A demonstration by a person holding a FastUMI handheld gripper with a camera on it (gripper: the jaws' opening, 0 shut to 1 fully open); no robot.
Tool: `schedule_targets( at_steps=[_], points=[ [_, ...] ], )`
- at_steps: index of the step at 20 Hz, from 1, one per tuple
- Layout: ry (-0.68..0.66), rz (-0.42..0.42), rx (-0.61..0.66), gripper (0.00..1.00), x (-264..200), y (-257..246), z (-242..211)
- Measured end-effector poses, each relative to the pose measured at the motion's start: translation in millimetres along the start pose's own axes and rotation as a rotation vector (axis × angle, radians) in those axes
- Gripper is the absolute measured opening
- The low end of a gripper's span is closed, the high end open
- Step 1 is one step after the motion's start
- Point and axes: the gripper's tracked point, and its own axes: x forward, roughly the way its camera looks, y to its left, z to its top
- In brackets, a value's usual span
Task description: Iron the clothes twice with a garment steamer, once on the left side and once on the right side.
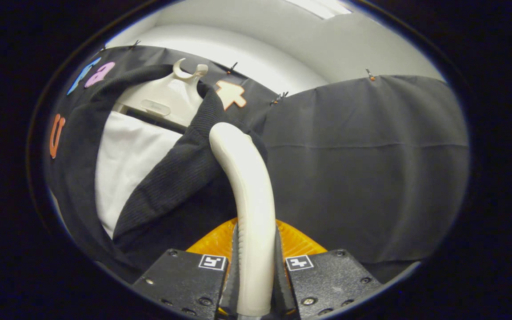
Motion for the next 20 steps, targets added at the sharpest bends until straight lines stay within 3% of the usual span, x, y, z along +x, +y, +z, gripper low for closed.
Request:
schedule_targets(
  at_steps=[20],
  points=[
    [0.172, 0.016, -0.082, 0.36, -61.3, 32.2, -107.6]
  ],
)
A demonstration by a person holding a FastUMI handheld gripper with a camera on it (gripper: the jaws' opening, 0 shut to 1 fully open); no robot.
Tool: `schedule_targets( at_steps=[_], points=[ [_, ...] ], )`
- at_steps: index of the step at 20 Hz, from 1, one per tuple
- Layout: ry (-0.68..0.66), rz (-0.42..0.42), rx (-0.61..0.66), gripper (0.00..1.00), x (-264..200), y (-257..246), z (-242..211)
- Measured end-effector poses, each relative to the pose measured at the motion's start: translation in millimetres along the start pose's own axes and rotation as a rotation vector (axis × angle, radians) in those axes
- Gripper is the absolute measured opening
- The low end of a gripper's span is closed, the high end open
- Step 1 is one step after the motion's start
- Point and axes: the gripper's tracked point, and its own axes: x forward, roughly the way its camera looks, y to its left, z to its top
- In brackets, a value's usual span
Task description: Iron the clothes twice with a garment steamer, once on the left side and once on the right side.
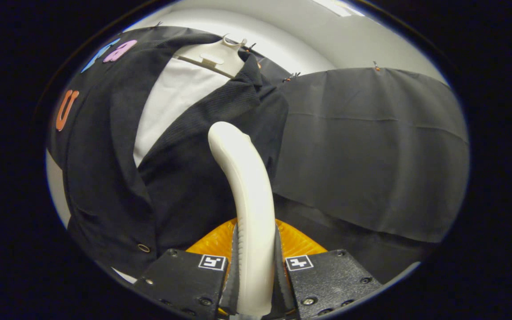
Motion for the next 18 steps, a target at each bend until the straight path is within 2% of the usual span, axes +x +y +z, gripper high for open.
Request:
schedule_targets(
  at_steps=[18],
  points=[
    [0.187, 0.036, -0.015, 0.36, -24.9, 29.3, -102.4]
  ],
)
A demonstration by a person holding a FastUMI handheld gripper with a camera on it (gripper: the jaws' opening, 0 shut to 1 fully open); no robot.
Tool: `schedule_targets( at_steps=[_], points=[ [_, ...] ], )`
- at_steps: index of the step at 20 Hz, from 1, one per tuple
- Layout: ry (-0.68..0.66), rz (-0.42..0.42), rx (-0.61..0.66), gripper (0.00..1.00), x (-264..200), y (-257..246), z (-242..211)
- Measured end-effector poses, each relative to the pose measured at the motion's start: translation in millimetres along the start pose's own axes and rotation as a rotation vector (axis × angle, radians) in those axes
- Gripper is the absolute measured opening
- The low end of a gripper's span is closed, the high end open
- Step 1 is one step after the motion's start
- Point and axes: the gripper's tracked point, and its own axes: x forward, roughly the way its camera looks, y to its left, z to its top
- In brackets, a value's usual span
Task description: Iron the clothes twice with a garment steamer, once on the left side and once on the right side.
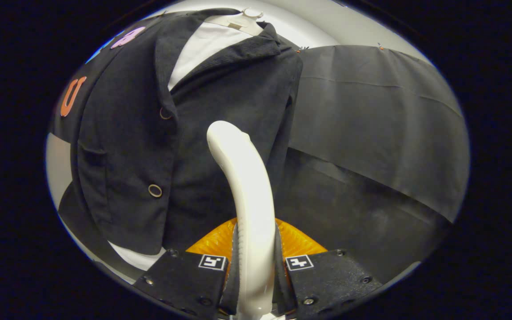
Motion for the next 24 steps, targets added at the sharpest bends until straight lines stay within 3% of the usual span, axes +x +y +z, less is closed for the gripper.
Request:
schedule_targets(
  at_steps=[8, 24],
  points=[
    [0.081, 0.023, -0.010, 0.36, -0.3, 13.9, -34.1],
    [0.251, 0.054, -0.028, 0.36, -4.7, 14.6, -41.3]
  ],
)
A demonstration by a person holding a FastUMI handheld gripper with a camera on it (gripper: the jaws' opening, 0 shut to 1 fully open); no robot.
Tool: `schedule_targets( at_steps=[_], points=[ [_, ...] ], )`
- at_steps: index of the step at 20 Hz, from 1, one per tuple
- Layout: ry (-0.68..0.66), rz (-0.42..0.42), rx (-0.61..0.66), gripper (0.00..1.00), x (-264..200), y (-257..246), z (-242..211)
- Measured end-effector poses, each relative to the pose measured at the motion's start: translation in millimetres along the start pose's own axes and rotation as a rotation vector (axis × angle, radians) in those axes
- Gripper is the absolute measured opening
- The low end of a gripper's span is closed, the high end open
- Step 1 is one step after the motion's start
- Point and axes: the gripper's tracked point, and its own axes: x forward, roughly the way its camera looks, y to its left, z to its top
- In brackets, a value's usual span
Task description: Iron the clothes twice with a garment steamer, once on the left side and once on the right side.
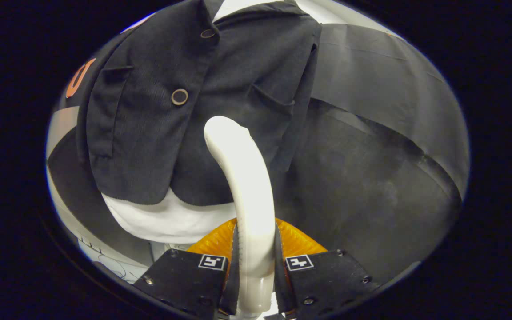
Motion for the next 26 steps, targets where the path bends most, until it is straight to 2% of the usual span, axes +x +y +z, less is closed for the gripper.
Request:
schedule_targets(
  at_steps=[6, 13, 16, 19, 22, 26],
  points=[
    [0.046, 0.044, -0.017, 0.36, 0.6, 0.5, 3.5],
    [0.088, 0.132, -0.059, 0.36, 2.3, 5.7, -0.1],
    [0.108, 0.168, -0.036, 0.36, -0.9, 7.8, 2.1],
    [0.101, 0.168, 0.009, 0.36, -8.5, -0.5, 4.4],
    [0.058, 0.155, 0.058, 0.36, -29.6, -6.5, 12.2],
    [-0.042, 0.118, 0.153, 0.36, -92.7, -22.9, 10.4]
  ],
)
